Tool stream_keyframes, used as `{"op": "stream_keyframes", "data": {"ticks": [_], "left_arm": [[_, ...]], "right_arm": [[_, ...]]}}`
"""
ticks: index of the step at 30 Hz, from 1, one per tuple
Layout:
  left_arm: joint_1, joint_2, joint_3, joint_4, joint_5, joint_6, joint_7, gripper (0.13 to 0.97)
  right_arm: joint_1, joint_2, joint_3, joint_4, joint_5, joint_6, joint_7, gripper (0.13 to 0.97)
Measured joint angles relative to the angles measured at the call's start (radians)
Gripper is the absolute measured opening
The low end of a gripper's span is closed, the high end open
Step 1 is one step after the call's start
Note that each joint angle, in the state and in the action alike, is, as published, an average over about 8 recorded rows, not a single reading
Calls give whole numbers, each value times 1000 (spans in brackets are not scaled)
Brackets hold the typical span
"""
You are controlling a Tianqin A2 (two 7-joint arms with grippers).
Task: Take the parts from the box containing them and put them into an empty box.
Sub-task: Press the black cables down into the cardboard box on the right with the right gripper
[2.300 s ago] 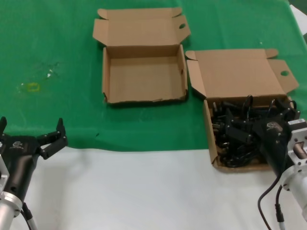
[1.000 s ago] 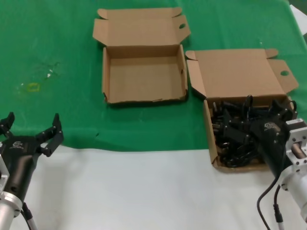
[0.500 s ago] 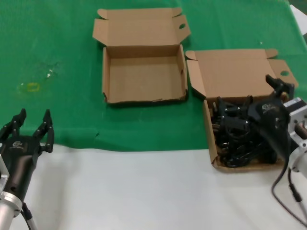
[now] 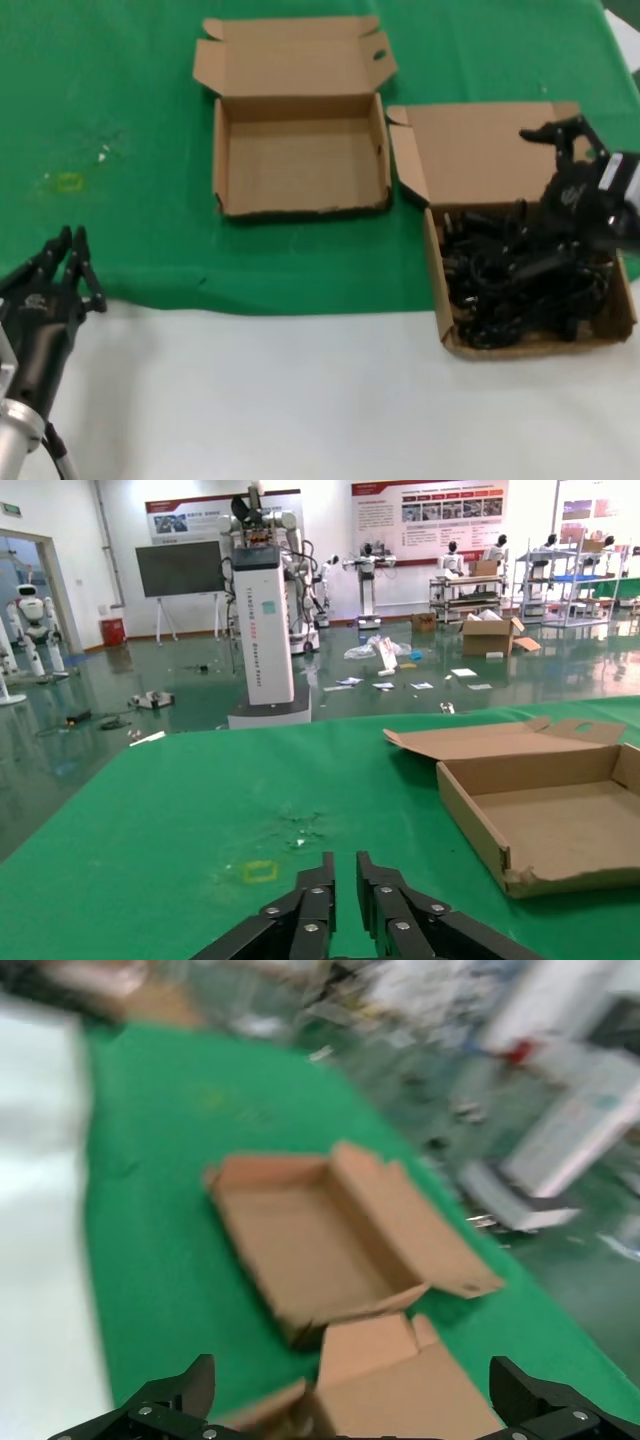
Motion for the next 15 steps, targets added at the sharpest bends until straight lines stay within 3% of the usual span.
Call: {"op": "stream_keyframes", "data": {"ticks": [10, 15], "left_arm": [[0, 0, 0, 0, 0, 0, 0, 159], [0, 0, 0, 0, 0, 0, 0, 146]], "right_arm": [[454, -40, -281, -223, -79, -462, -144, 966], [591, -126, -331, -356, -162, -677, -231, 966]]}}
